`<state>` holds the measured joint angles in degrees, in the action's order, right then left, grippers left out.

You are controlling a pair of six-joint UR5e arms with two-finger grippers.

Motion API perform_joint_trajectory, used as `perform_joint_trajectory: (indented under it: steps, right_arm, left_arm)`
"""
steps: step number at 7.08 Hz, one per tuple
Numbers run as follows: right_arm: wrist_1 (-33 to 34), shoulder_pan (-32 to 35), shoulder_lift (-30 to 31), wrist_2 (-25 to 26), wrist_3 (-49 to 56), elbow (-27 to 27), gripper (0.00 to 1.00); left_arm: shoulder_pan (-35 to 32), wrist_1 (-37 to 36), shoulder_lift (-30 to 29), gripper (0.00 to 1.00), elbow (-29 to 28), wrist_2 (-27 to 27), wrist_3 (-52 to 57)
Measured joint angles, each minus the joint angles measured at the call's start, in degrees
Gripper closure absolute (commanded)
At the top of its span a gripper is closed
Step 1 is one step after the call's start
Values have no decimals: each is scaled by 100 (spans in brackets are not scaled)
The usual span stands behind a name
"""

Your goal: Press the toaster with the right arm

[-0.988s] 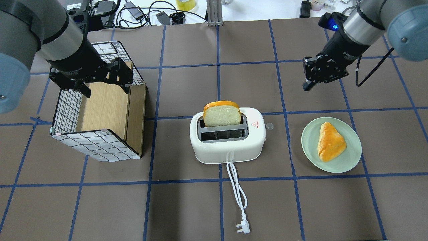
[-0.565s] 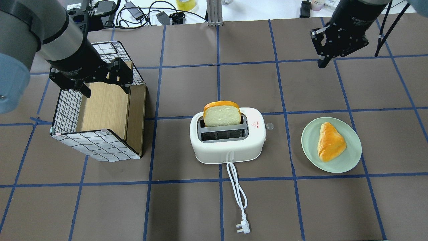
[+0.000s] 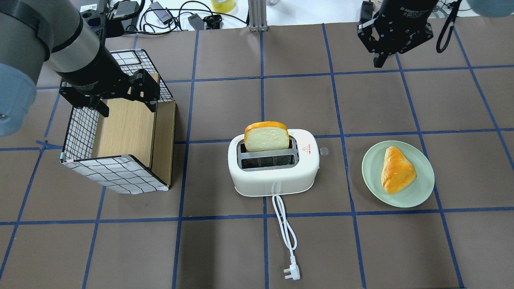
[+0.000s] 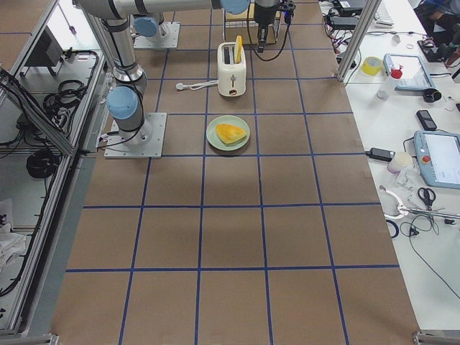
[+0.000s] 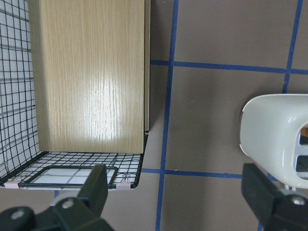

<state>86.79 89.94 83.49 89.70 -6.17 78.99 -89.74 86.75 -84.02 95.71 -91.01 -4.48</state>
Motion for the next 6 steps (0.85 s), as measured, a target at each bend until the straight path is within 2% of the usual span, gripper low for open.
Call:
perform_joint_trajectory:
  steps: [1, 2, 6]
  right_arm:
    - [53, 10, 0, 1, -3, 6, 60]
    - [118, 16, -2, 2, 3, 12, 1]
    - [350, 54, -3, -18, 152, 28, 0]
  left_arm:
    - [0, 0, 0, 0, 0, -2, 0]
    - [0, 0, 0, 0, 0, -4, 0]
    - [1, 0, 0, 0, 0, -1, 0]
